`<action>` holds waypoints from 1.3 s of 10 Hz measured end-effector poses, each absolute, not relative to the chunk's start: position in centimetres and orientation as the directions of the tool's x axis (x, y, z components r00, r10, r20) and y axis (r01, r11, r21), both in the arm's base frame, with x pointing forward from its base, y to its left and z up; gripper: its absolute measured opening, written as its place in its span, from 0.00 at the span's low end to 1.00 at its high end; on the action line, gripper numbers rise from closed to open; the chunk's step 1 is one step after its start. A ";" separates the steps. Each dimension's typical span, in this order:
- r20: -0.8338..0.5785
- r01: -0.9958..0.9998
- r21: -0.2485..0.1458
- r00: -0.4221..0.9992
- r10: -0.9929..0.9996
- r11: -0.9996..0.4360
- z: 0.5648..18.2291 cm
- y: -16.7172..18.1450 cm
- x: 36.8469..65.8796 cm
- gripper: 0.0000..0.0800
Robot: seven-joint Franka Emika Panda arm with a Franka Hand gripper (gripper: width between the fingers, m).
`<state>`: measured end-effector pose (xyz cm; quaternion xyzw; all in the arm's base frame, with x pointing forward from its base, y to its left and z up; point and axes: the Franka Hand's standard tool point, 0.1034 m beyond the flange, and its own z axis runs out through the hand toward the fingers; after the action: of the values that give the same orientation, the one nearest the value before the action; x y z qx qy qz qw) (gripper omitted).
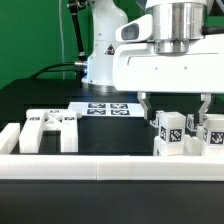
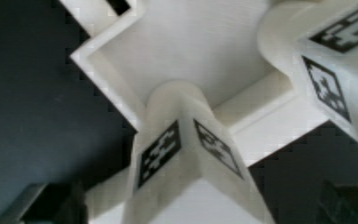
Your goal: Assemble chair
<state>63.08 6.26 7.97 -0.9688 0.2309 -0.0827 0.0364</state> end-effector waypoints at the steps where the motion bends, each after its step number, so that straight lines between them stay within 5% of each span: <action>1: 0.154 -0.359 -0.096 0.916 -0.370 -0.929 8.0 6.2 63.1 0.81; 8: 0.178 0.010 -0.018 0.984 0.006 -1.000 8.1 5.7 63.2 0.81; 13: 0.177 -0.045 -0.030 0.983 -0.049 -0.999 8.1 5.7 63.2 0.81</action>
Offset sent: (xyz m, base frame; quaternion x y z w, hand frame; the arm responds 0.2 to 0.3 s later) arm -0.0010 -0.0023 0.0041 -0.0045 -0.0016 -0.1332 0.9911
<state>63.20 5.68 8.09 -0.9956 0.0237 -0.0893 0.0129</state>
